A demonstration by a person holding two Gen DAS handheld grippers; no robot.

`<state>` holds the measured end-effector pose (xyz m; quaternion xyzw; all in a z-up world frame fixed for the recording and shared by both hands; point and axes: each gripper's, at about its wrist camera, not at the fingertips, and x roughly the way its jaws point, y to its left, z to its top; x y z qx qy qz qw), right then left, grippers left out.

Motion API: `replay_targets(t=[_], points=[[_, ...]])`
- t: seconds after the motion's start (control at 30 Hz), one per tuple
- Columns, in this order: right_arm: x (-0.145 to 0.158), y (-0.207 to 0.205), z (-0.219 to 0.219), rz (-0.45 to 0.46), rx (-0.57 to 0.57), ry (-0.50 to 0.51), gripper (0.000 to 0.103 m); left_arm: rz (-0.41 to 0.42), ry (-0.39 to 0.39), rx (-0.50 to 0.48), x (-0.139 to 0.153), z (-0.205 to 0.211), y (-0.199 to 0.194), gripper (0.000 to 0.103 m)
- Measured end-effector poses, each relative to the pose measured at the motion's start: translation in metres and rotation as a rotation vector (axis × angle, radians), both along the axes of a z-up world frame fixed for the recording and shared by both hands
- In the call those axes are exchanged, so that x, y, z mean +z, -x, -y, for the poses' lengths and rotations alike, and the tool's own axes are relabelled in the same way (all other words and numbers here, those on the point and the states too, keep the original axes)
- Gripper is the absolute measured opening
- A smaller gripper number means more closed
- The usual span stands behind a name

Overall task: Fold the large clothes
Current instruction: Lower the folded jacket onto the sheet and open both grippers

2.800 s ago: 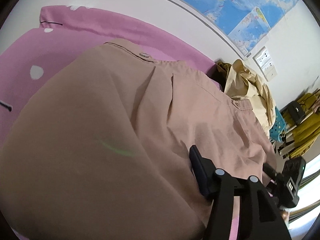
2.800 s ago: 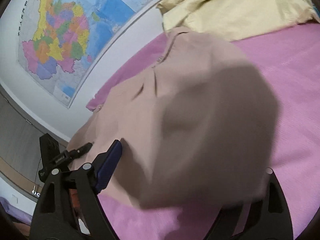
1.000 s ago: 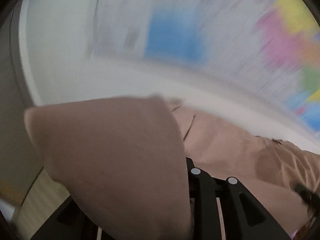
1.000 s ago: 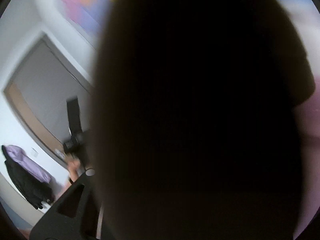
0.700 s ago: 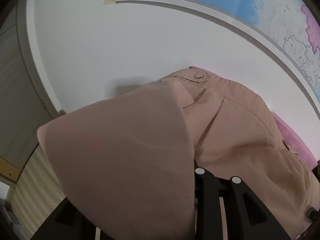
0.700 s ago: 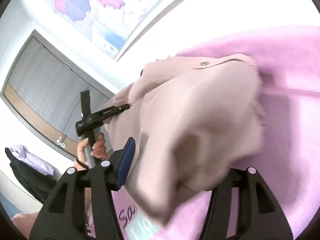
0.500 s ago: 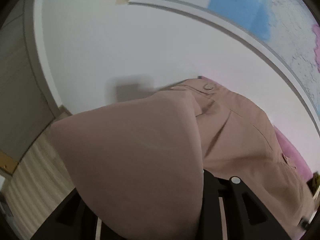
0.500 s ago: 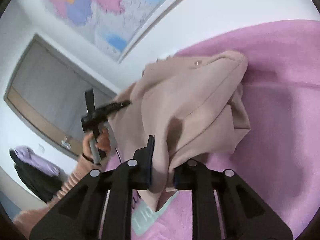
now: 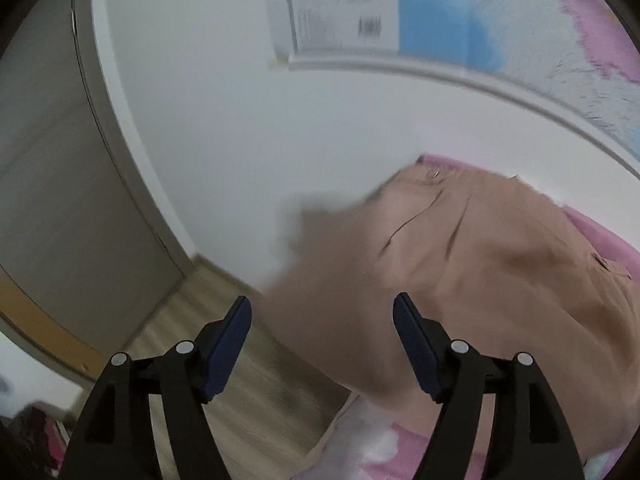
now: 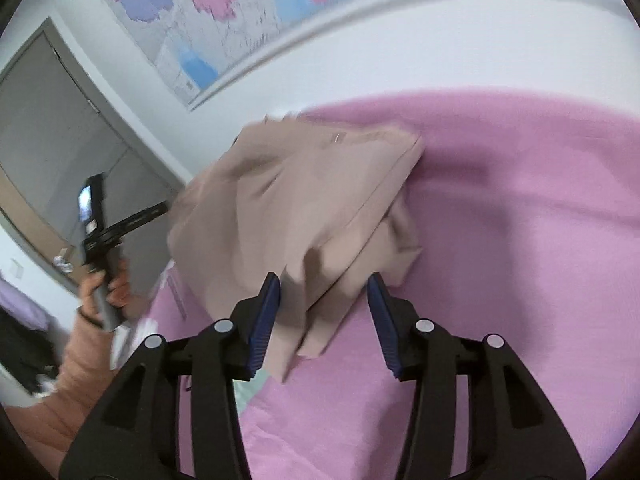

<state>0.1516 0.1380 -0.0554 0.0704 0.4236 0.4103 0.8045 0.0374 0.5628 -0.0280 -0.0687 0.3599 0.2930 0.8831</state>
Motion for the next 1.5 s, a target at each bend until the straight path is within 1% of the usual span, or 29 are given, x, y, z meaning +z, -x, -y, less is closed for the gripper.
replay_targets(t=[0.07, 0.1, 0.13, 0.23, 0.33, 0.37, 0.43, 0.5, 0.57, 0.63, 0.7, 0.77, 0.83, 0.9, 0.93, 1.0, 1.1, 1.2, 1.27, 1.37, 1.5], points=[[0.012, 0.008, 0.003, 0.092, -0.01, 0.008, 0.046, 0.02, 0.004, -0.045, 0.006, 0.005, 0.011, 0.072], [0.018, 0.011, 0.0, 0.132, -0.022, 0.008, 0.046, 0.024, -0.002, -0.072, 0.01, 0.016, 0.015, 0.072], [0.024, 0.013, -0.004, 0.159, -0.009, -0.003, 0.046, 0.025, -0.006, -0.09, 0.011, 0.023, 0.016, 0.072], [0.023, 0.007, -0.021, 0.172, 0.03, -0.011, 0.046, 0.026, 0.047, -0.199, 0.009, 0.054, 0.014, 0.073], [0.015, -0.007, -0.051, 0.138, 0.054, 0.011, 0.046, 0.008, 0.076, -0.278, -0.008, 0.086, 0.002, 0.074], [0.01, -0.011, -0.063, 0.126, 0.069, 0.033, 0.046, 0.001, 0.077, -0.288, -0.012, 0.094, 0.001, 0.074], [-0.004, -0.017, -0.071, 0.094, 0.068, 0.09, 0.043, -0.031, 0.088, -0.318, -0.025, 0.11, -0.006, 0.074], [-0.02, -0.02, -0.073, 0.055, 0.079, 0.121, 0.042, -0.051, 0.107, -0.317, -0.035, 0.113, -0.013, 0.075], [-0.023, -0.017, -0.07, 0.074, 0.077, 0.126, 0.042, -0.08, 0.106, -0.308, -0.047, 0.118, -0.017, 0.075], [-0.018, -0.015, -0.066, 0.08, 0.079, 0.128, 0.043, -0.08, 0.114, -0.297, -0.05, 0.115, -0.016, 0.079], [-0.009, -0.01, -0.063, 0.097, 0.087, 0.109, 0.045, -0.066, 0.125, -0.277, -0.045, 0.114, -0.009, 0.079], [0.0, -0.004, -0.062, 0.134, 0.088, 0.097, 0.045, -0.053, 0.109, -0.264, -0.041, 0.118, -0.004, 0.079], [0.008, 0.007, -0.064, 0.173, 0.121, 0.071, 0.048, -0.037, 0.094, -0.27, -0.036, 0.129, 0.002, 0.081], [0.008, 0.018, -0.074, 0.225, 0.148, 0.108, 0.049, -0.022, 0.083, -0.279, -0.033, 0.137, 0.007, 0.089], [0.007, 0.023, -0.077, 0.238, 0.164, 0.122, 0.049, -0.015, 0.064, -0.278, -0.031, 0.143, 0.009, 0.09], [0.0, 0.027, -0.085, 0.244, 0.184, 0.145, 0.049, -0.009, 0.049, -0.288, -0.031, 0.153, 0.008, 0.092], [-0.018, 0.024, -0.093, 0.225, 0.172, 0.191, 0.048, -0.025, 0.037, -0.285, -0.038, 0.156, 0.002, 0.093], [-0.023, 0.022, -0.092, 0.22, 0.164, 0.181, 0.048, -0.04, 0.055, -0.266, -0.046, 0.156, -0.002, 0.095], [-0.021, 0.024, -0.09, 0.221, 0.162, 0.178, 0.049, -0.03, 0.059, -0.256, -0.046, 0.157, 0.001, 0.095], [-0.015, 0.029, -0.087, 0.245, 0.155, 0.167, 0.053, -0.008, 0.059, -0.241, -0.044, 0.159, 0.005, 0.096], [-0.01, 0.035, -0.082, 0.27, 0.142, 0.156, 0.054, 0.019, 0.103, -0.235, -0.041, 0.158, 0.008, 0.096]])
